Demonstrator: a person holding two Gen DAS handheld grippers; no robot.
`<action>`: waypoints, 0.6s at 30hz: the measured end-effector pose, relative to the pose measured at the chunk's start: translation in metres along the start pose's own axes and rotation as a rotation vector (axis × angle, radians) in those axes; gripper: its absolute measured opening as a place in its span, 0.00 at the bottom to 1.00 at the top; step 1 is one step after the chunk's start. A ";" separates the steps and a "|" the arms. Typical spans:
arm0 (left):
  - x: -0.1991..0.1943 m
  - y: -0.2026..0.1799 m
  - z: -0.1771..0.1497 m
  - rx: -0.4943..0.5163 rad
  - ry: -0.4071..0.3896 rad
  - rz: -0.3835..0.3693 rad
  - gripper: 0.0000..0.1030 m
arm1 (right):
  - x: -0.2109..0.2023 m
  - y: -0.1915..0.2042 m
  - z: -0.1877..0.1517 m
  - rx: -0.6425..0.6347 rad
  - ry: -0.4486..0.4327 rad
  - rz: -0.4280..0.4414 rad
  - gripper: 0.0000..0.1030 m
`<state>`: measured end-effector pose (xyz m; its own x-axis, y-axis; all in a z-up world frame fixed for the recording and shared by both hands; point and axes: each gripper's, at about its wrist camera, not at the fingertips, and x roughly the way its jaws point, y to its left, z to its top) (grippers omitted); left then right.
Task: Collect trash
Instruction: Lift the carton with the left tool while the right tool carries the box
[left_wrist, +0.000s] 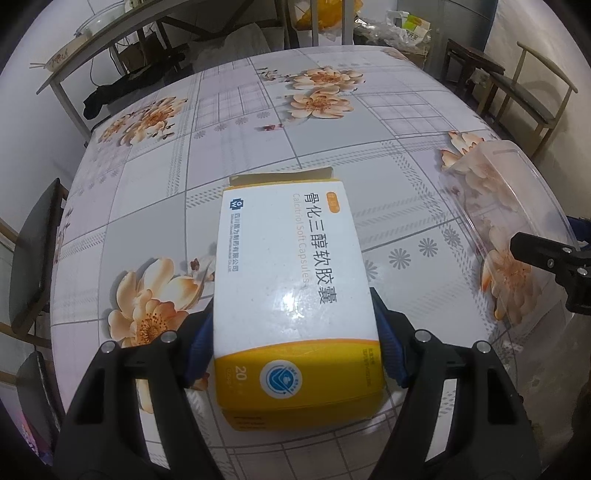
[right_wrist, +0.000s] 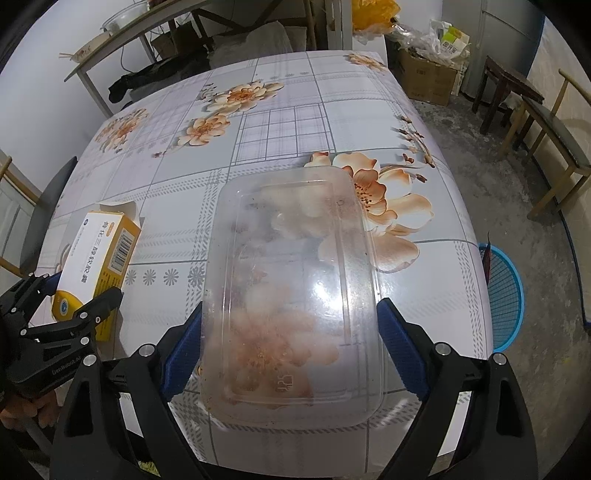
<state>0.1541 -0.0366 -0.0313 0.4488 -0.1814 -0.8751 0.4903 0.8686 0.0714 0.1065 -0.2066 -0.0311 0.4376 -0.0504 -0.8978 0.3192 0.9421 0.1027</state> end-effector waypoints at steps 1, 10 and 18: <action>0.000 0.000 0.000 0.000 0.000 0.000 0.67 | 0.000 0.000 0.000 0.001 -0.001 0.000 0.82; -0.003 0.001 0.000 -0.002 -0.013 0.007 0.67 | -0.002 -0.003 -0.001 0.014 -0.013 0.005 0.80; -0.009 0.000 0.002 0.003 -0.033 0.010 0.67 | -0.006 -0.004 -0.001 0.022 -0.028 0.008 0.80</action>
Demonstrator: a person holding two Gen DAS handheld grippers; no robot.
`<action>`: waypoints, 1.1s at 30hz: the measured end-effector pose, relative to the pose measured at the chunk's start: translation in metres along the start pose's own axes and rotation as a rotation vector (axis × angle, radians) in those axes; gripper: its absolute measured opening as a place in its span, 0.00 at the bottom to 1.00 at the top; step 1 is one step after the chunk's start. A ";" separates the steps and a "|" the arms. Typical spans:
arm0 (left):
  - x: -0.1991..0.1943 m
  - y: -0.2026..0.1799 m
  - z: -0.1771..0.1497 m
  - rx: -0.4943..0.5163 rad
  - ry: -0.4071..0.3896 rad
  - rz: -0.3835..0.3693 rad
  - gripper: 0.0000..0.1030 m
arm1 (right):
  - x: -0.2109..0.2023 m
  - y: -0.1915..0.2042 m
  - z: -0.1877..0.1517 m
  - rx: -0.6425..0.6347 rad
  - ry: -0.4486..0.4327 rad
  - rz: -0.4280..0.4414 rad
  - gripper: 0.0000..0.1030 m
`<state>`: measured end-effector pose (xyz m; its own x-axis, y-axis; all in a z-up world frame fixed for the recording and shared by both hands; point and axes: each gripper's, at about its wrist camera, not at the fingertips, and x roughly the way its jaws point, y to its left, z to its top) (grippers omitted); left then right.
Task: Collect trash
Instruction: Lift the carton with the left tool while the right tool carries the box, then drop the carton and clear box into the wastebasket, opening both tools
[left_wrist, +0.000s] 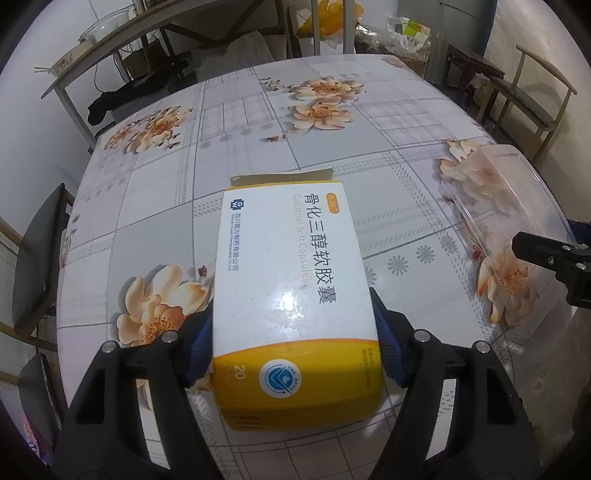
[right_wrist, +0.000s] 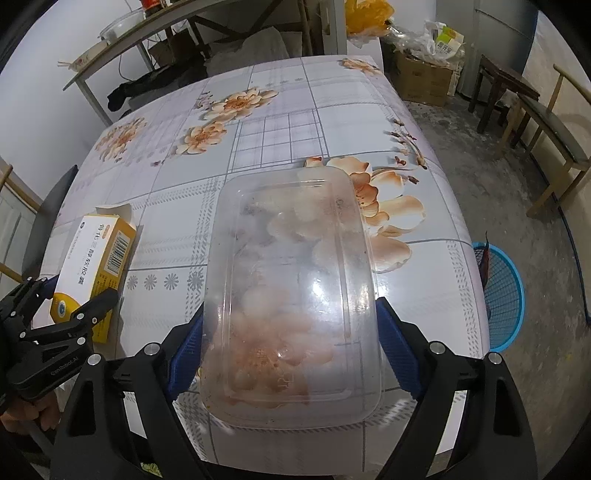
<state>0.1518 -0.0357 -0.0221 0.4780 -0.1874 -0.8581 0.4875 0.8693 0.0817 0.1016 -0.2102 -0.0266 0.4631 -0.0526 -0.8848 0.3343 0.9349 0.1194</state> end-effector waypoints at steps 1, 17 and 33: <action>-0.001 0.000 0.000 0.001 -0.003 0.000 0.67 | -0.001 0.000 0.000 0.001 -0.003 0.000 0.80; -0.028 -0.026 0.015 0.033 -0.058 -0.037 0.67 | -0.035 -0.028 -0.006 0.081 -0.109 0.110 0.80; -0.059 -0.201 0.102 0.239 -0.068 -0.450 0.67 | -0.130 -0.275 -0.115 0.723 -0.399 0.062 0.80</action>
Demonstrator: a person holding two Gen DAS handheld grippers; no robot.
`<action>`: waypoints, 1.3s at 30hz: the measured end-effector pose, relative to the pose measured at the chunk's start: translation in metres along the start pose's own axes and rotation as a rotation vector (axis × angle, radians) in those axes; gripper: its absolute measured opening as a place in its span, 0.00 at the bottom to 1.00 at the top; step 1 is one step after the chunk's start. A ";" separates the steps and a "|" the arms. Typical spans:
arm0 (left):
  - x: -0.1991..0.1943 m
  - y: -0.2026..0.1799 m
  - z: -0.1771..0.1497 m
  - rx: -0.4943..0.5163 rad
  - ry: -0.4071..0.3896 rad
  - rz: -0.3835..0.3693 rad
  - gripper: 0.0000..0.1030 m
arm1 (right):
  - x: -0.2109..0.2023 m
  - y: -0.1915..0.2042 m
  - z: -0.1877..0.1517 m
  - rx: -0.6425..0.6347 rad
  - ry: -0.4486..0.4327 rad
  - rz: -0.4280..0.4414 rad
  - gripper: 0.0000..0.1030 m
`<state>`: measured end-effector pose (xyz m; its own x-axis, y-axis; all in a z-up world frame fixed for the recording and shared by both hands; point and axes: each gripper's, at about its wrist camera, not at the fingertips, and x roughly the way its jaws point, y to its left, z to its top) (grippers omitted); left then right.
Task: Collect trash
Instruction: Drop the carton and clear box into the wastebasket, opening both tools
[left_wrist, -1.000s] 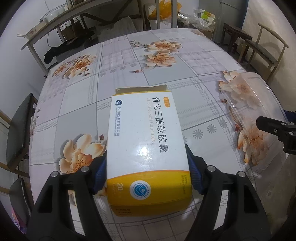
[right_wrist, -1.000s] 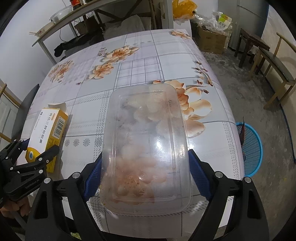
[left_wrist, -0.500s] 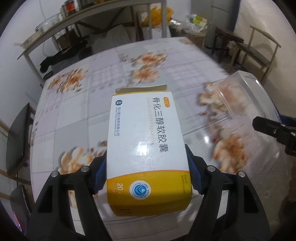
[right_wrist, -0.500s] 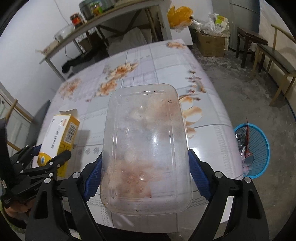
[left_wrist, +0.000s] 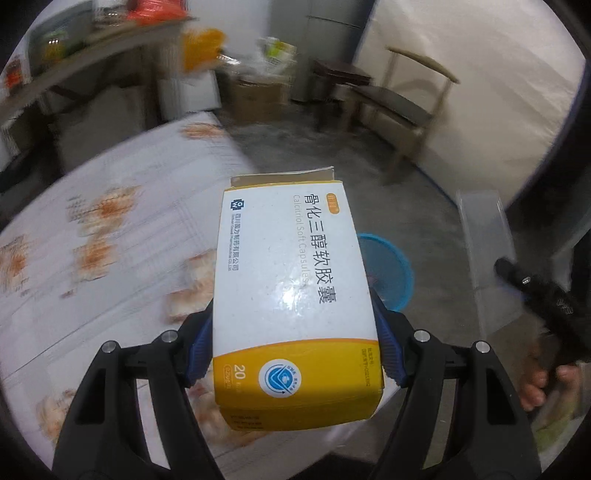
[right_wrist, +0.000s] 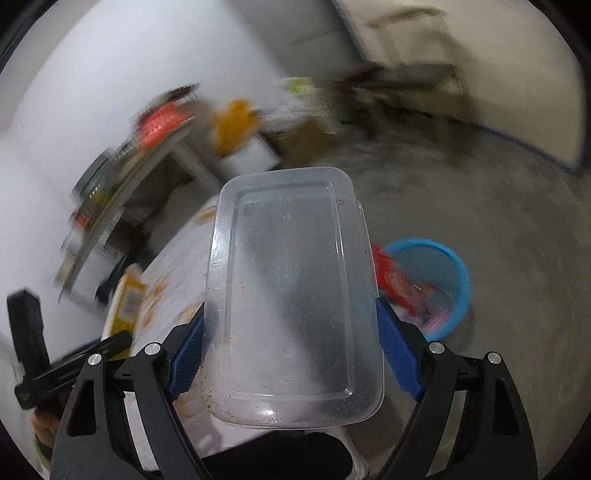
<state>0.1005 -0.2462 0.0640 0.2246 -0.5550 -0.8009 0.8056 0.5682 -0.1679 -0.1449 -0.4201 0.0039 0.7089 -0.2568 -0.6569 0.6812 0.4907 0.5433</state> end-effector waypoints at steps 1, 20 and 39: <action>0.013 -0.015 0.008 0.009 0.020 -0.026 0.67 | -0.001 -0.027 0.003 0.069 0.007 -0.009 0.80; 0.233 -0.151 0.048 -0.041 0.292 -0.175 0.80 | 0.064 -0.189 -0.017 0.446 0.131 -0.048 0.80; 0.039 -0.032 -0.013 -0.085 0.046 -0.038 0.81 | 0.277 -0.173 0.019 0.157 0.365 -0.266 0.90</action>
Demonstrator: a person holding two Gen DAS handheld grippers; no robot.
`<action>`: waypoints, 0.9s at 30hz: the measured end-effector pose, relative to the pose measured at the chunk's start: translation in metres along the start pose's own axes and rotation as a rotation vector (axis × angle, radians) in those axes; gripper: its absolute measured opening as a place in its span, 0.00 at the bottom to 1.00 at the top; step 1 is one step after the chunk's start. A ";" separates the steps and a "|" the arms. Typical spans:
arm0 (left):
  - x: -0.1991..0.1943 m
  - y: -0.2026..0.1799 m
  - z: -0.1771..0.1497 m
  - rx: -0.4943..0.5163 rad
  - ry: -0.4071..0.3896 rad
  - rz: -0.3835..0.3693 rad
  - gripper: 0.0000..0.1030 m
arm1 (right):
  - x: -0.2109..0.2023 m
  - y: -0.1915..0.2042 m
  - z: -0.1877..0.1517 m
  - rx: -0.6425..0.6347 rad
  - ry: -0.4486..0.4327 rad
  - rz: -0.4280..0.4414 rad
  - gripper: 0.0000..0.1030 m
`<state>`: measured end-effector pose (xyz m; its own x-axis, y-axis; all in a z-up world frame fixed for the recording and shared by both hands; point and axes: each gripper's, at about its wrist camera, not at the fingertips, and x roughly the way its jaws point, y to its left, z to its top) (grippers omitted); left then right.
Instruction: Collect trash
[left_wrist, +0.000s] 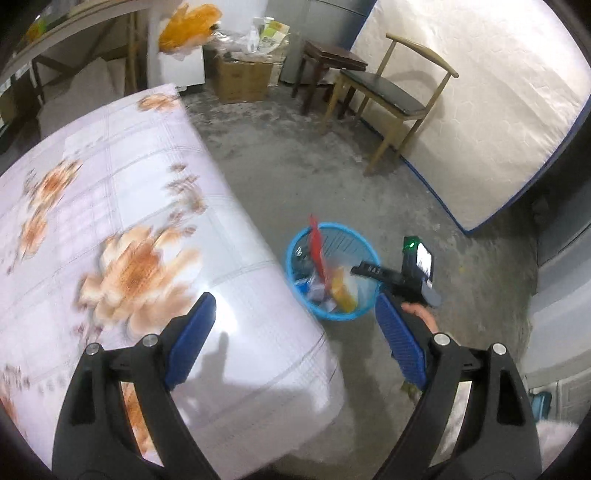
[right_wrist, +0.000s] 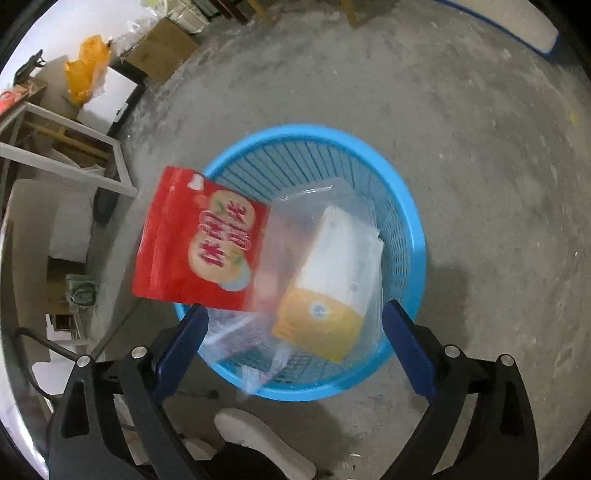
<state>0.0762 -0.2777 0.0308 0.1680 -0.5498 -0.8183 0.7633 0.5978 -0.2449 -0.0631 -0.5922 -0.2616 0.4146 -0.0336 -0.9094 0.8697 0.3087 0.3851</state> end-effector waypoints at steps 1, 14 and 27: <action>-0.006 0.007 -0.012 -0.004 -0.002 0.005 0.81 | -0.007 -0.002 -0.003 0.007 -0.028 0.028 0.90; -0.052 0.024 -0.083 0.077 -0.104 0.046 0.82 | -0.117 -0.037 -0.056 0.098 -0.227 0.176 0.90; -0.099 0.028 -0.124 -0.089 -0.219 0.200 0.88 | -0.262 0.125 -0.244 -0.645 -0.432 0.060 0.94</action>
<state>0.0035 -0.1346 0.0412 0.4471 -0.5226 -0.7260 0.6456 0.7502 -0.1425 -0.1286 -0.3128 -0.0138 0.6390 -0.3257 -0.6969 0.5696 0.8092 0.1441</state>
